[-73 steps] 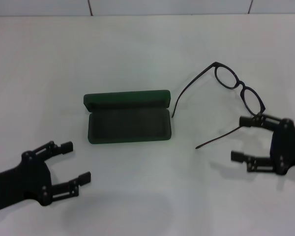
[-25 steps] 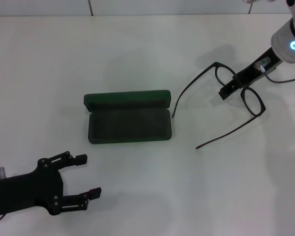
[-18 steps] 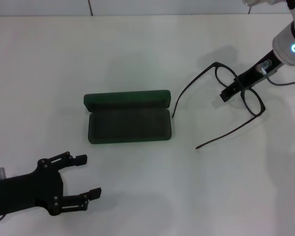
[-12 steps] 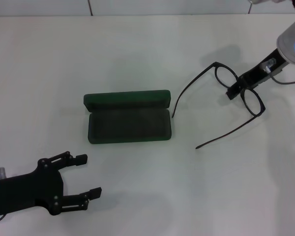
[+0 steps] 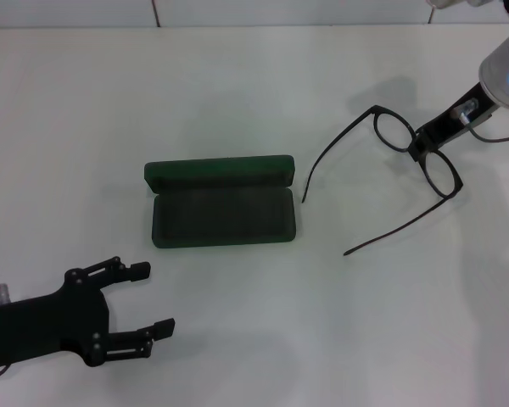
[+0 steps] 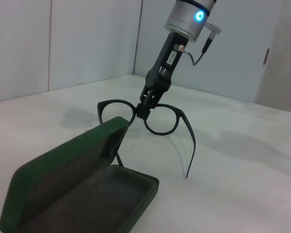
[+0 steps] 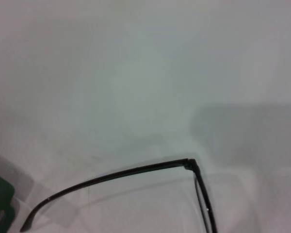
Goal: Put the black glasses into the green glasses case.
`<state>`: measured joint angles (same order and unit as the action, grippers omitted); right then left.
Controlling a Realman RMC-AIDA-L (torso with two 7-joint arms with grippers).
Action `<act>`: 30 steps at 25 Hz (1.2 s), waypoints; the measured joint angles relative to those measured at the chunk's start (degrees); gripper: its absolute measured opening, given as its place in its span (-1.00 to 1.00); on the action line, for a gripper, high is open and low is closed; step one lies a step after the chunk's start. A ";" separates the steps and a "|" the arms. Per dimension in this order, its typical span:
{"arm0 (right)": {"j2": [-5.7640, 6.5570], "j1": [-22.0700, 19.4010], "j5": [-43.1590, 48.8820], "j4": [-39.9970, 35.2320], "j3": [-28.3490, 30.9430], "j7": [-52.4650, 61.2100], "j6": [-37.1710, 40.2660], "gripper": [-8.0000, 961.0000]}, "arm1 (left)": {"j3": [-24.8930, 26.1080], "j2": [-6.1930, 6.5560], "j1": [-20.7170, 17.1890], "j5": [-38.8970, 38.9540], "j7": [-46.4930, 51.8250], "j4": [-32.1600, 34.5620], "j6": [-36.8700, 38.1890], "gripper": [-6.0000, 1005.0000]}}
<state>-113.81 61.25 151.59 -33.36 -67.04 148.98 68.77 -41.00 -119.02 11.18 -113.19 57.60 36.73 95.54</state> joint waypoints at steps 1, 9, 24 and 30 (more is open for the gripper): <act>-0.04 0.00 0.06 -0.01 -0.09 0.00 -0.09 -0.11 | 0.01 0.01 0.03 0.00 0.00 0.01 0.00 0.76; -0.26 0.01 0.15 -0.09 -0.83 -0.73 -0.60 -0.64 | 0.06 0.02 0.20 0.00 0.04 0.01 -0.08 0.76; -0.40 -3.61 0.15 -6.56 -3.37 -2.33 -0.20 -0.80 | 0.05 0.02 0.24 0.29 0.25 -0.17 -0.10 0.75; -0.33 -8.20 -0.90 -13.93 -2.36 -2.49 0.56 -0.80 | 0.14 0.06 0.22 0.50 1.62 -0.08 -0.09 0.75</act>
<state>-114.14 53.05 150.68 -47.29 -69.40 146.49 69.33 -40.86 -118.97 11.40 -112.70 59.22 36.65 95.45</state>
